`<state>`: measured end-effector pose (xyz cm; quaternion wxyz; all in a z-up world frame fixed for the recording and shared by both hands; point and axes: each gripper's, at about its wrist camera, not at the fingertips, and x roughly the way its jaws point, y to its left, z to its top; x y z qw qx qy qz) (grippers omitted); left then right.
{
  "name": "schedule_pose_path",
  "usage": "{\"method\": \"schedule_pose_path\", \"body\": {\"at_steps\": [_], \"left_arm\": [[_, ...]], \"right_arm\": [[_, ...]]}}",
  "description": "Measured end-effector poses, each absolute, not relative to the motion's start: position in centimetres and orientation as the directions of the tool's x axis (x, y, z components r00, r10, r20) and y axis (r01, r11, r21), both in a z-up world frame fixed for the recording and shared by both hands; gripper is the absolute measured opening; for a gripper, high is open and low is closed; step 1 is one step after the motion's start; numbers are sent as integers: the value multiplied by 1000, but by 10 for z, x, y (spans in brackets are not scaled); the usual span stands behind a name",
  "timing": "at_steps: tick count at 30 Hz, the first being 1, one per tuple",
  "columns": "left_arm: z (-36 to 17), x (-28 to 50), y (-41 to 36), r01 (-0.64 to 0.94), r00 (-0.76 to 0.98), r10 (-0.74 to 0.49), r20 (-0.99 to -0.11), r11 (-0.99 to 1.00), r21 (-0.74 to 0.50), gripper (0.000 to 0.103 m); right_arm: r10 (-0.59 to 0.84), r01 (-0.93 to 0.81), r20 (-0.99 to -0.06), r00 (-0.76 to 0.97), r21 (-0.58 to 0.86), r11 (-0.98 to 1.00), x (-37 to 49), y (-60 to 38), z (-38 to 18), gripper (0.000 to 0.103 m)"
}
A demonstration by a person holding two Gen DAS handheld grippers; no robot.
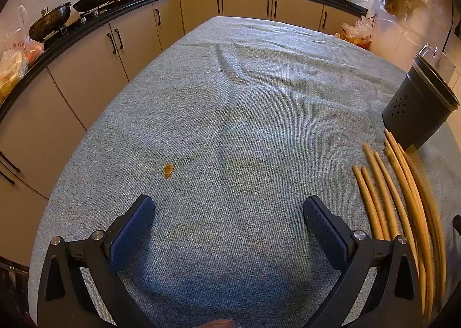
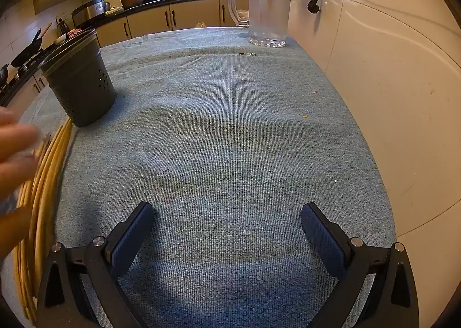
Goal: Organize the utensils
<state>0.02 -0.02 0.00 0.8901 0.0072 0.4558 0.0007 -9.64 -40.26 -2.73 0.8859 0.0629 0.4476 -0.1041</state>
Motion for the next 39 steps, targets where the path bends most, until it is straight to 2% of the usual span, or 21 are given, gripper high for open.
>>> {"method": "schedule_pose_path", "body": {"at_steps": [33,39], "left_arm": [[0,0,0,4,586,13,-810,1000,19,103],[12,-26,1,-21,607,21,-794,1000,11,103]], "right_arm": [[-132,241,-803,581,15,970,-96,-399,-28,103],[-122,235,-822,557,15,972,-91,-399,-28,103]]}}
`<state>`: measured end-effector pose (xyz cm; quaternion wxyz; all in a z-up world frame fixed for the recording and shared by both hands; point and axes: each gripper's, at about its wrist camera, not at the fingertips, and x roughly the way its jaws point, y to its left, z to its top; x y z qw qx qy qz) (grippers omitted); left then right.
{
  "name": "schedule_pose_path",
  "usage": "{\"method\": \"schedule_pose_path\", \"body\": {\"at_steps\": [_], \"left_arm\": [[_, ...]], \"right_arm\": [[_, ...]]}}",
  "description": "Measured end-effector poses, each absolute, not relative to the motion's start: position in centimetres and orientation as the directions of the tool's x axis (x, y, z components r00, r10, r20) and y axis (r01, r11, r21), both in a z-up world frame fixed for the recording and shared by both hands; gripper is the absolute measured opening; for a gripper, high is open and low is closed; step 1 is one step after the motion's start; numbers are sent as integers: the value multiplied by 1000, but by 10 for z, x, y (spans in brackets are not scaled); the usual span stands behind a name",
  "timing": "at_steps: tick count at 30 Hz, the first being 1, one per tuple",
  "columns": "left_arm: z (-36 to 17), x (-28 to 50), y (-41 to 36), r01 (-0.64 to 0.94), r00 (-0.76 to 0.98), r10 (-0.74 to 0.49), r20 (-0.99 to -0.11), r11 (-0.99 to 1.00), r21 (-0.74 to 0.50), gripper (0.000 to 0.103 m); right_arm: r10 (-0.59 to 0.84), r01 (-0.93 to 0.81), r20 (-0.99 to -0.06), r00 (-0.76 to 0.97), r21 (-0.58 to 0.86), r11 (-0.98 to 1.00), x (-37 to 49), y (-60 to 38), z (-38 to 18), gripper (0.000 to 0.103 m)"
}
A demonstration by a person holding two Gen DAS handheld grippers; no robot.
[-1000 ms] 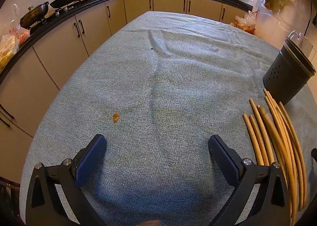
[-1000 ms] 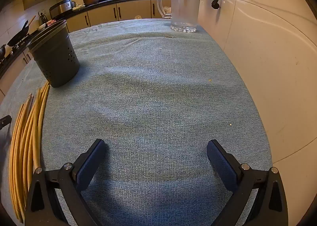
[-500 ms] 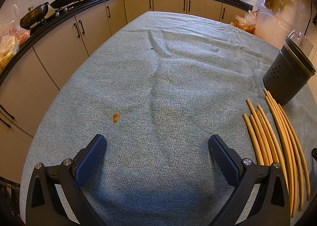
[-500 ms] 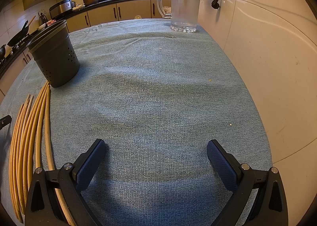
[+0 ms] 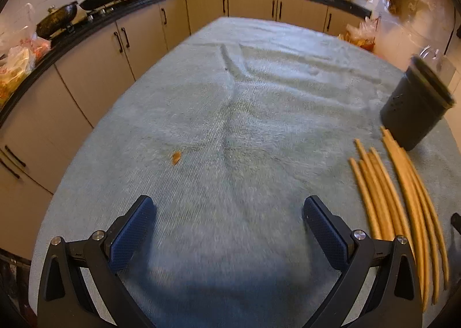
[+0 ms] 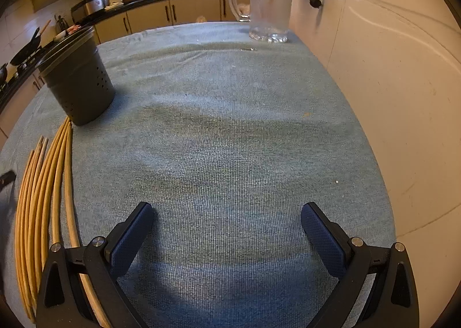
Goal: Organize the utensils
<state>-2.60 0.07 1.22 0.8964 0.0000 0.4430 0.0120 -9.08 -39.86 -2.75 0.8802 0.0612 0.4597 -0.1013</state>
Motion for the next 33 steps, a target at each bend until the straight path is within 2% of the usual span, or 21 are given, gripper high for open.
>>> {"method": "schedule_pose_path", "body": {"at_steps": [10,22,33], "left_arm": [[87,-106,-12,9,769,-2,-639,1000,7,103],[136,-179,-27,32,834,-50,-550,999,-43,103],[161,-215,-31,33,891,-46,-452,999,-37,103]], "right_arm": [[-108,250,-785,610,61,966,-128,-392,-13,100],[-115,211,-573,812,104,972,-209,-344,62,100],[-177,206,-399,900,30,978,-254,-301,90,100]]}}
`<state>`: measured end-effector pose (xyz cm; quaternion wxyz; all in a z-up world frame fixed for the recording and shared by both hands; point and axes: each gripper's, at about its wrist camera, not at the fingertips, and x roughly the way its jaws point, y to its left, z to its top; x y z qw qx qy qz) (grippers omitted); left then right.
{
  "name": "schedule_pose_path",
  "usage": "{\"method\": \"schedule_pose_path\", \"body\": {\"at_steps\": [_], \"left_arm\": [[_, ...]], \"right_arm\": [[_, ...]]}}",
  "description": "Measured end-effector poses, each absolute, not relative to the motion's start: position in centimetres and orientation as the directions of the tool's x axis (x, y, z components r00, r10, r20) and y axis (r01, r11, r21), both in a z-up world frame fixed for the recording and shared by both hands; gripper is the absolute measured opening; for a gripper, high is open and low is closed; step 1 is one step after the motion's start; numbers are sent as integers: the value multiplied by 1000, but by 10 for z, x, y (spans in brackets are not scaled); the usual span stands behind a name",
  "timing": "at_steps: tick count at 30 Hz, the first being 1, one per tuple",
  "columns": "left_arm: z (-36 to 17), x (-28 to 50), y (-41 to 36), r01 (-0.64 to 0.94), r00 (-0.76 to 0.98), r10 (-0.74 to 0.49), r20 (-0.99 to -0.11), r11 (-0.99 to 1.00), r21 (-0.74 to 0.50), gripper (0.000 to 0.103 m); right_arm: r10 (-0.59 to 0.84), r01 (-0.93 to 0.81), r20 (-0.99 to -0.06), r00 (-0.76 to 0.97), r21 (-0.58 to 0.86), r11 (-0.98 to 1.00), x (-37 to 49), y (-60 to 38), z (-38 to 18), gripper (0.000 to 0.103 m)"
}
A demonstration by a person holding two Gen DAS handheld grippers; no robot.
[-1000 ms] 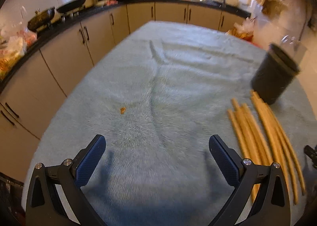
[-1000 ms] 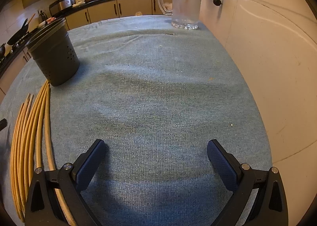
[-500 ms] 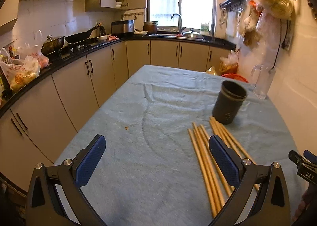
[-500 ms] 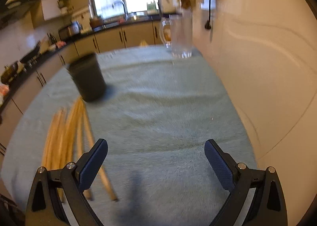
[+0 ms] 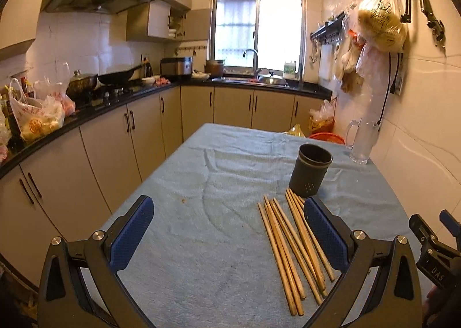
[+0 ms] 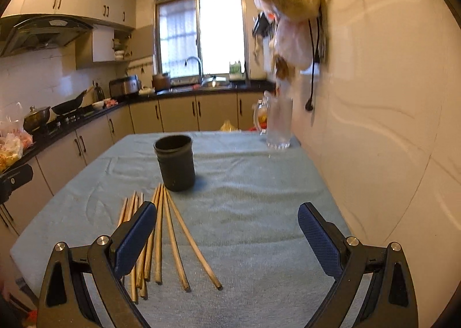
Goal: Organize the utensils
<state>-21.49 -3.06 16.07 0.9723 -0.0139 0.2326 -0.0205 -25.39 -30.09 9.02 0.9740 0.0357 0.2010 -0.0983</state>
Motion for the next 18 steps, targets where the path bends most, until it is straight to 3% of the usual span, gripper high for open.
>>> {"method": "schedule_pose_path", "body": {"at_steps": [18], "left_arm": [[165,-237,-31,11,925,-7,-380,1000,9,103]], "right_arm": [[-179,192,-332,926,8,981,-275,-291,102,101]]}}
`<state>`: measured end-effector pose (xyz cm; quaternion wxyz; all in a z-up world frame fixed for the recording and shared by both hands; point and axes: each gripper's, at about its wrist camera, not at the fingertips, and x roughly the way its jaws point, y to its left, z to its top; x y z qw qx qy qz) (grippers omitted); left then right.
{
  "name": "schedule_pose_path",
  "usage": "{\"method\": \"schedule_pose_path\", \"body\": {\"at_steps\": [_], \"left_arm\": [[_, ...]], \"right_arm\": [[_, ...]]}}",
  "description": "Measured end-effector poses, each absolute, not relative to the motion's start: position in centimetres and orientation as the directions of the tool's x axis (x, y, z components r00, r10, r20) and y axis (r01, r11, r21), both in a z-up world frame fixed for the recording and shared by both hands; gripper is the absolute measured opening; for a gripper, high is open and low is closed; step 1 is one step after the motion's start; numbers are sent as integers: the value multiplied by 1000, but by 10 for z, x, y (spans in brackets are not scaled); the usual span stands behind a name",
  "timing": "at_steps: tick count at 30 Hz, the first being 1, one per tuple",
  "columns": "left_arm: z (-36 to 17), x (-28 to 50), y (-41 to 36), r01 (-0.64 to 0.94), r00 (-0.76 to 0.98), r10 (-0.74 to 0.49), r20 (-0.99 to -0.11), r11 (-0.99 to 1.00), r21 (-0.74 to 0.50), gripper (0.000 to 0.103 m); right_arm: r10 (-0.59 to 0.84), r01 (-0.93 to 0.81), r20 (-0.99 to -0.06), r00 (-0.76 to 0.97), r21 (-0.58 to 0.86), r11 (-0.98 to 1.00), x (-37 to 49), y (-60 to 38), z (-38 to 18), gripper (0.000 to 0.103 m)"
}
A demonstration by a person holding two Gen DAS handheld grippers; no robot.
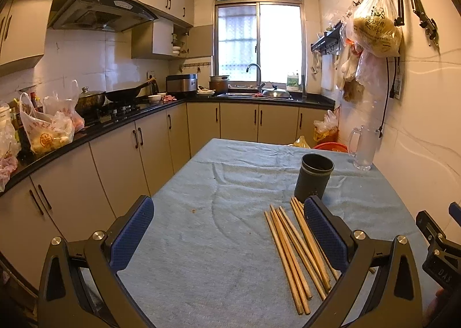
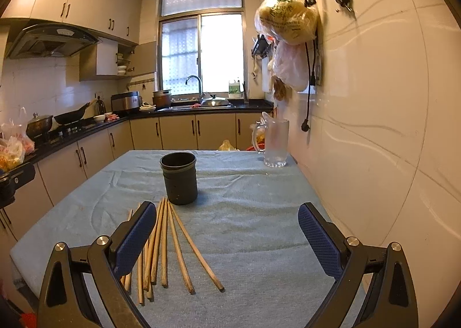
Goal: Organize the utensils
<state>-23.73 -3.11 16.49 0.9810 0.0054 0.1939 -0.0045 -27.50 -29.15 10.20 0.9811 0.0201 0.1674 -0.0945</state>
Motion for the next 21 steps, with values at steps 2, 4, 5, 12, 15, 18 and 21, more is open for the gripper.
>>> {"method": "schedule_pose_path", "body": {"at_steps": [2,4,5,12,15,18,21], "left_arm": [[164,-239,-32,10,926,-5,-377,1000,11,103],[164,-241,-33,8,929,-2,-370,1000,14,103],[164,-242,-33,6,931,0,-364,1000,15,103],[165,-247,-30,-7,946,11,-325,1000,14,103],[163,-246,-31,-2,945,8,-327,1000,19,103],[160,-248,-33,5,948,3,-318,1000,23,103],[157,-250,-34,27,953,-21,-301,1000,16,103]], "right_arm": [[-182,190,-326,928,-7,982,-276,-288,103,101],[-181,185,-325,928,-20,983,-277,-285,102,101],[-181,182,-327,928,-27,983,-277,-283,101,101],[-207,187,-336,919,-91,978,-275,-272,98,101],[-218,187,-339,915,-122,975,-274,-267,95,101],[-226,184,-351,909,-149,972,-272,-265,92,101],[-232,183,-372,899,-163,969,-269,-264,86,101]]}}
